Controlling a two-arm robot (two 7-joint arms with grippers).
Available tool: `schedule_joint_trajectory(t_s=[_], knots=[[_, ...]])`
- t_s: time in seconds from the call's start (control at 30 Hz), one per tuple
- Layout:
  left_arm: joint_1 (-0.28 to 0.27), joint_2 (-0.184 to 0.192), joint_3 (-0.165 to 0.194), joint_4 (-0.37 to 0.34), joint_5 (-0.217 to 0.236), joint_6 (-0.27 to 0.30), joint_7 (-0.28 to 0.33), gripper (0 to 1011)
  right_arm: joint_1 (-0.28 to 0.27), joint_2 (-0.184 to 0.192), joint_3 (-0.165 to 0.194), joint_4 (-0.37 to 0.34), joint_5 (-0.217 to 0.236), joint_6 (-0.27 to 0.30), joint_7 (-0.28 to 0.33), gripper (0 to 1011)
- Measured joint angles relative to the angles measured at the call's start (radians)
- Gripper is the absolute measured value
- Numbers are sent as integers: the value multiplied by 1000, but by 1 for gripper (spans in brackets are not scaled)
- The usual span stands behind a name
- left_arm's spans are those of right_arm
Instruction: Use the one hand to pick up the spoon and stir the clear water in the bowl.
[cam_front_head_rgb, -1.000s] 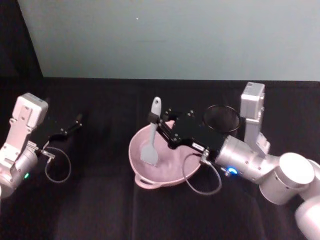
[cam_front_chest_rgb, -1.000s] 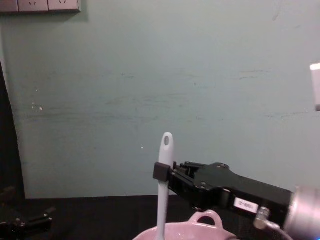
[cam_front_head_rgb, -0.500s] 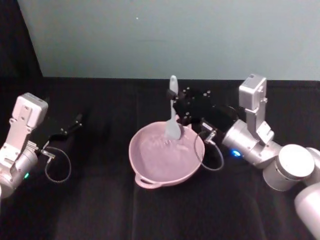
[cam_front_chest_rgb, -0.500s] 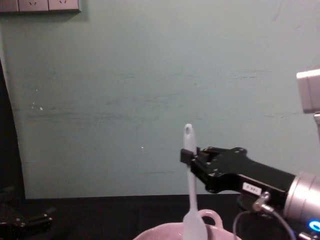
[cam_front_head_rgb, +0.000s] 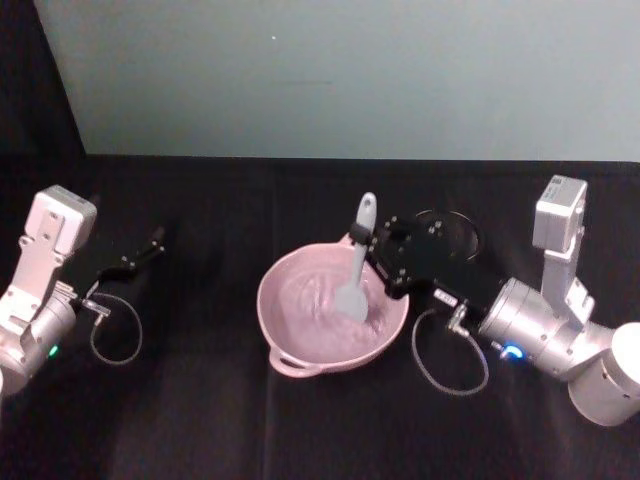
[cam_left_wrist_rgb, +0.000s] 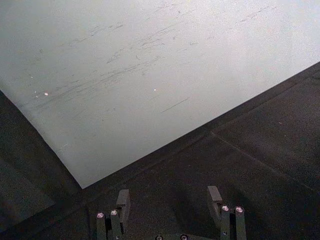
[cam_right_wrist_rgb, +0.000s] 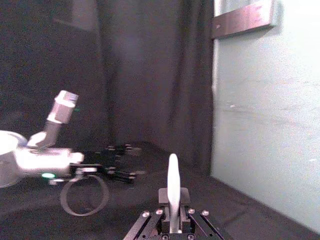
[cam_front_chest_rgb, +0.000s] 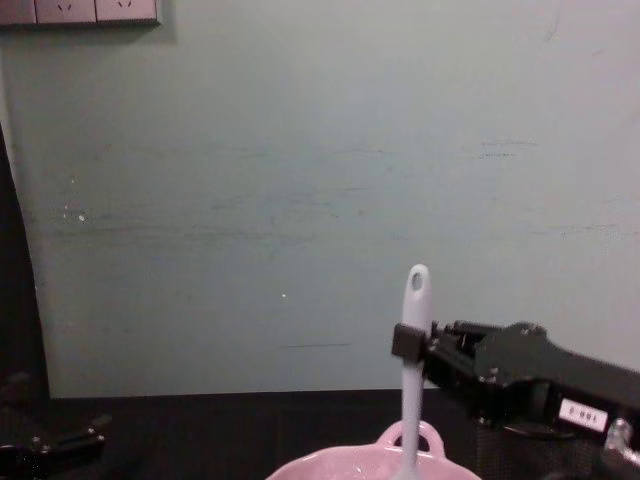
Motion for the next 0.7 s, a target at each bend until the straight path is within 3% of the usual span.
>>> schedule_joint_trajectory(t_s=[0.13,0.33,0.53,0.7], knots=[[0,0,0,0,0,0,0,1011,-4,-15,-23,-1,33,16,26,112],[0,0,0,0,0,0,0,1011,29,-61,-53,47,36,-2,29,112],[0,0,0,0,0,0,0,1011,102,-125,-76,167,-25,-68,-5,112],[0,0,0,0,0,0,0,1011,144,-167,-65,259,-73,-120,-57,111]])
